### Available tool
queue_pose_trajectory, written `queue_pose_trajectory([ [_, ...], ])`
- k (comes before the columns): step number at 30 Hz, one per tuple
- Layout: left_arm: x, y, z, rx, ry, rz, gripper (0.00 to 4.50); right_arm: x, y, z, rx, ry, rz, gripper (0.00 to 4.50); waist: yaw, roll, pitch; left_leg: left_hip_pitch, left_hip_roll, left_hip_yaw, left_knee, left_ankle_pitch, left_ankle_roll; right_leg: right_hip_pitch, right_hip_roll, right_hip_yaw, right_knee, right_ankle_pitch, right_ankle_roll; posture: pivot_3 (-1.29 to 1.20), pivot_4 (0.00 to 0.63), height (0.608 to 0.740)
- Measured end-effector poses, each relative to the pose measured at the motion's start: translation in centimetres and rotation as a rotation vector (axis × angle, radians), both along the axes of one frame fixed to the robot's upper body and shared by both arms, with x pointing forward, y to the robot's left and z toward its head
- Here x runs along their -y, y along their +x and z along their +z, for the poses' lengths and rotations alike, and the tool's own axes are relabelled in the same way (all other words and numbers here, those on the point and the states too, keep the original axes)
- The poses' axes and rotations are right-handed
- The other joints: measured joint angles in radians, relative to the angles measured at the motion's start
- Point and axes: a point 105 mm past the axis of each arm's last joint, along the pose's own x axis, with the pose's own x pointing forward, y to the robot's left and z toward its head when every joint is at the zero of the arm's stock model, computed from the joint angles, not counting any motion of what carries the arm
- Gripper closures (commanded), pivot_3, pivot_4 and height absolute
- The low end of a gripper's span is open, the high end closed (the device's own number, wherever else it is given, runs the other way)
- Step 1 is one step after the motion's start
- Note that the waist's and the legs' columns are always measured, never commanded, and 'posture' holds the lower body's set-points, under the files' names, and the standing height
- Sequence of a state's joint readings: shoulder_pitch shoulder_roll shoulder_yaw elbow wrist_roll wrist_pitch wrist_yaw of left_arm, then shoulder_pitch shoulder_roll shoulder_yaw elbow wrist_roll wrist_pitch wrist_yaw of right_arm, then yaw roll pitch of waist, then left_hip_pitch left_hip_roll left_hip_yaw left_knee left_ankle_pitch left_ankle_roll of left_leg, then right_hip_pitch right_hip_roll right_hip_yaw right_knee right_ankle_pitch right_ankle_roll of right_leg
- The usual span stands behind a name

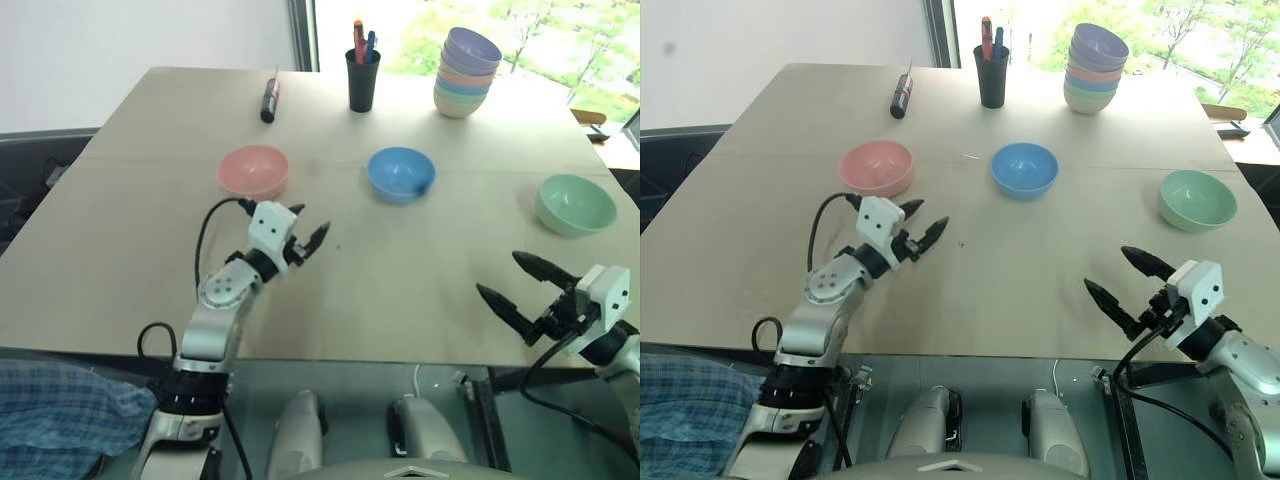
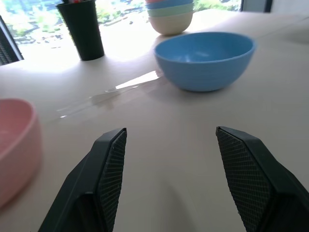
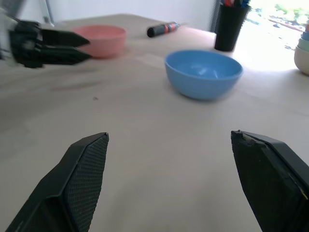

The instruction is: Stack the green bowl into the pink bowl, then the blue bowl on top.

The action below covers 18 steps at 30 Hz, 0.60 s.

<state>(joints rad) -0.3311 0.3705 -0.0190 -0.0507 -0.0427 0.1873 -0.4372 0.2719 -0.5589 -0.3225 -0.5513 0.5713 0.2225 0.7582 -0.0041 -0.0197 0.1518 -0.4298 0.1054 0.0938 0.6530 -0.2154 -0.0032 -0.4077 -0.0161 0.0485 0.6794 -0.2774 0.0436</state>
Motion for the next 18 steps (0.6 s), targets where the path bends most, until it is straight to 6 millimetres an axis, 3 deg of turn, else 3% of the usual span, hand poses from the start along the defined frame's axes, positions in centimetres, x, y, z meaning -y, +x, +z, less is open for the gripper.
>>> queue_pose_trajectory([
  [8, -2.7, 3.0, 2.9, 0.127, 0.277, 0.198, 1.39, -2.8, -0.3, 2.7, 0.051, 0.034, 0.121, 0.24, 0.002, 0.0, 0.0, 0.0, 0.0, 0.0, 0.0, 0.0, 0.0, 0.0, 0.0, 0.0, 0.0, 0.0, 0.0, 0.0, 0.15, 0.74],
  [10, -3.9, 3.7, 3.3, 0.116, 0.421, 0.257, 1.39, -3.1, -0.1, 3.1, 0.057, 0.042, 0.13, 0.24, 0.004, 0.0, 0.0, -0.001, 0.0, 0.0, 0.0, 0.0, 0.0, 0.0, 0.0, -0.001, 0.0, 0.0, 0.0, 0.0, 0.15, 0.74],
  [18, -5.8, 4.2, 1.8, 0.025, 0.55, 0.283, 1.39, -3.2, 0.1, 2.8, 0.041, 0.036, 0.135, 0.24, 0.015, 0.0, 0.0, -0.001, 0.0, 0.0, 0.0, 0.0, 0.0, -0.001, 0.0, -0.001, 0.0, 0.0, 0.0, 0.0, 0.15, 0.74],
])
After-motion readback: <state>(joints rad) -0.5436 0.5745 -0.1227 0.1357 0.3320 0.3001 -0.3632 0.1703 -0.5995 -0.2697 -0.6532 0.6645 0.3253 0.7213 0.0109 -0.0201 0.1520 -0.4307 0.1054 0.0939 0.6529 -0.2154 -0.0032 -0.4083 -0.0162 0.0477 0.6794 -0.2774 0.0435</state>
